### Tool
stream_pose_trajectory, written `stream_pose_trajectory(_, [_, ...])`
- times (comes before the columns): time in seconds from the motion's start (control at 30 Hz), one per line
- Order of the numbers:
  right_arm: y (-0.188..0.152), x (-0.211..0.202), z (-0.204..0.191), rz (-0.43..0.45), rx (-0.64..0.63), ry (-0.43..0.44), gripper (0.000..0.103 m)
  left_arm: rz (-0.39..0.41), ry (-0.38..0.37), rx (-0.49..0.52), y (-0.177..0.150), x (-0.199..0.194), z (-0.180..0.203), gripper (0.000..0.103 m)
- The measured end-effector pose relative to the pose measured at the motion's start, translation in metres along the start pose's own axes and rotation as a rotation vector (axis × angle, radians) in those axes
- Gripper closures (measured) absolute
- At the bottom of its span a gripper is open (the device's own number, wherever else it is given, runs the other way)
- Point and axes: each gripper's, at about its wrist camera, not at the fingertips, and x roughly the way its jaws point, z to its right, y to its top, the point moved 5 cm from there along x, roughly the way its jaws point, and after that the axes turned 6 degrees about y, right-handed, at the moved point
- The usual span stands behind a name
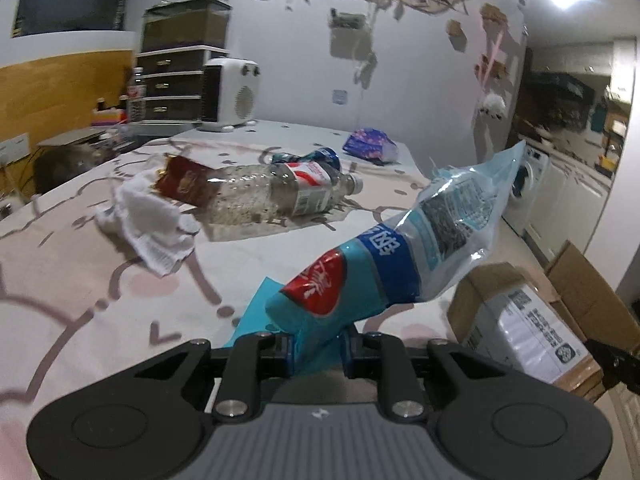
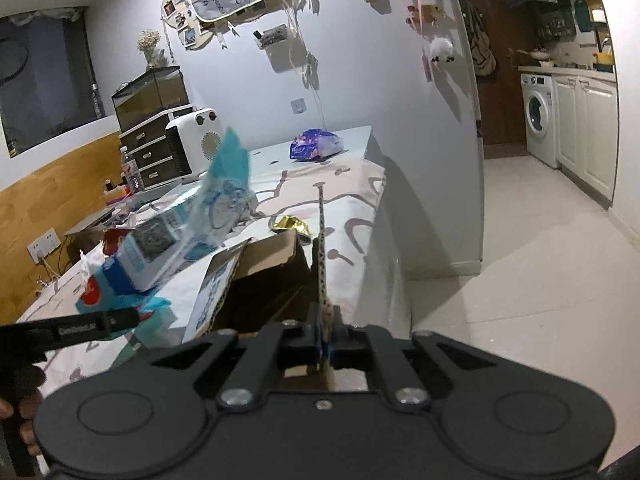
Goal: Collect trash
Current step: 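Carry the box and snack bag with both tools over the yellow bin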
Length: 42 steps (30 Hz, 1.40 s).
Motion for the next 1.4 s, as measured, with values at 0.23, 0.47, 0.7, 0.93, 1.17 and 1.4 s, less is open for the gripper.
stream_pose_trajectory(0.23, [-0.006, -0.037, 0.017, 0.035, -0.007, 0.015, 0.100, 0.031, 0.008, -0.048, -0.013, -0.038, 0.008, 0.081])
stream_pose_trajectory(0.47, [-0.014, -0.075, 0.047, 0.079, 0.002, -0.015, 0.100, 0.048, -0.024, -0.031, -0.024, -0.060, 0.037, 0.081])
stream_pose_trajectory(0.7, [-0.023, -0.105, 0.083, 0.109, 0.032, -0.080, 0.099, 0.044, -0.091, 0.003, -0.037, -0.069, 0.079, 0.081])
stream_pose_trajectory(0.93, [-0.037, -0.129, 0.126, 0.124, 0.074, -0.163, 0.099, 0.017, -0.180, 0.040, -0.058, -0.067, 0.131, 0.081])
stream_pose_trajectory(1.17, [-0.052, -0.144, 0.167, 0.117, 0.117, -0.249, 0.099, -0.020, -0.268, 0.073, -0.075, -0.060, 0.188, 0.081])
stream_pose_trajectory(1.4, [-0.069, -0.147, 0.207, 0.087, 0.142, -0.339, 0.099, -0.093, -0.311, 0.101, -0.099, -0.036, 0.239, 0.081])
